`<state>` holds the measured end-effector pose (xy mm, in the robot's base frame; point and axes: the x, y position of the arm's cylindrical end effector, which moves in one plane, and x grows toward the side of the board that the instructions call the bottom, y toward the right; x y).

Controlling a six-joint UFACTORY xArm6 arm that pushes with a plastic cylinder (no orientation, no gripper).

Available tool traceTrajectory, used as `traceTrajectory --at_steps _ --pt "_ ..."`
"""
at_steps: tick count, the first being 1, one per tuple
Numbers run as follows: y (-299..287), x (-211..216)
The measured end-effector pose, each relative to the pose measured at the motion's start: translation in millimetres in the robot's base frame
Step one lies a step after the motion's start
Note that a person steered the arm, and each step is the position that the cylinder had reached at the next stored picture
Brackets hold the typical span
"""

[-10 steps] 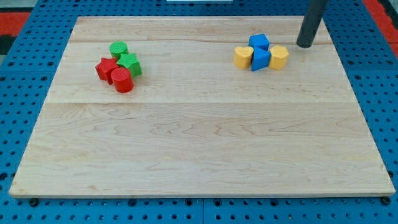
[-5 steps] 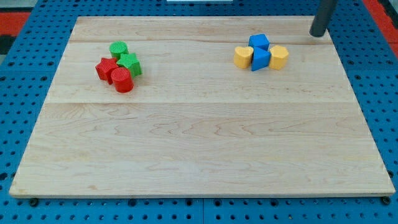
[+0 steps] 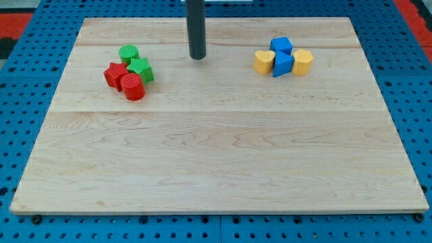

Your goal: Nudge the group of blocks left a bit

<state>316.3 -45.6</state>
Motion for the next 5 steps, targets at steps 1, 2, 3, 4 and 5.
traceTrajectory --at_steps 1,2,3,4,5 --pt "-0.3 4.7" --pt "-0.3 6.5" --pt "-0.3 7.8" --pt "-18.0 7.8" --pt "-28.7 11.3"
